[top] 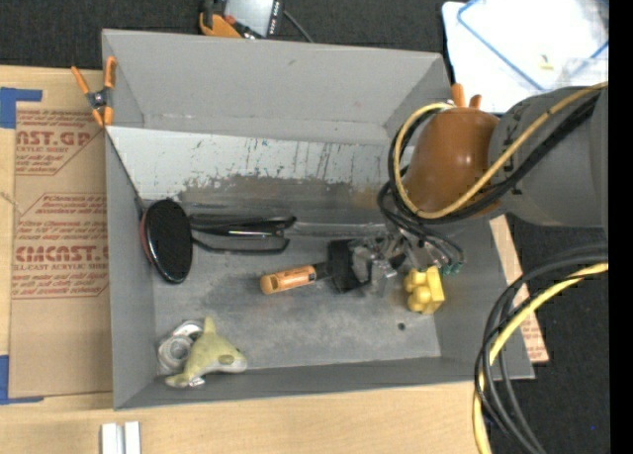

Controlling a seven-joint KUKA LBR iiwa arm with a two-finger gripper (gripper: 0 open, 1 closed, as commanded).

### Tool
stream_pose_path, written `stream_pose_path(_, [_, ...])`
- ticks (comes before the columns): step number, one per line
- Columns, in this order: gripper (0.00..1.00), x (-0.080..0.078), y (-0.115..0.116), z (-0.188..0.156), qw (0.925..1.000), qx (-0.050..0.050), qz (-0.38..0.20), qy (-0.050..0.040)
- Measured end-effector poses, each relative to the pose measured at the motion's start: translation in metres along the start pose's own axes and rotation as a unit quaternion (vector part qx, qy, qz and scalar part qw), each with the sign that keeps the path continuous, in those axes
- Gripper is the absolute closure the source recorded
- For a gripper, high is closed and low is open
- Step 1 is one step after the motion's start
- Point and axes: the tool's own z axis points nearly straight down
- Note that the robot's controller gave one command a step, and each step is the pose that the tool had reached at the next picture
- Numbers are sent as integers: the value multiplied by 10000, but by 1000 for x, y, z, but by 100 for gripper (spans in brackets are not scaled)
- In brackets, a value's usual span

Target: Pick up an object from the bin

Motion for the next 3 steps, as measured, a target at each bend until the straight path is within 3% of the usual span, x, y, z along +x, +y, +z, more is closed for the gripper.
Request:
stream_pose_path(1, [100, 0, 0, 0, 10000, -1, 2, 0])
stream_pose_path(3, [100, 0, 2, -78, 10000, -18, 3, 24])
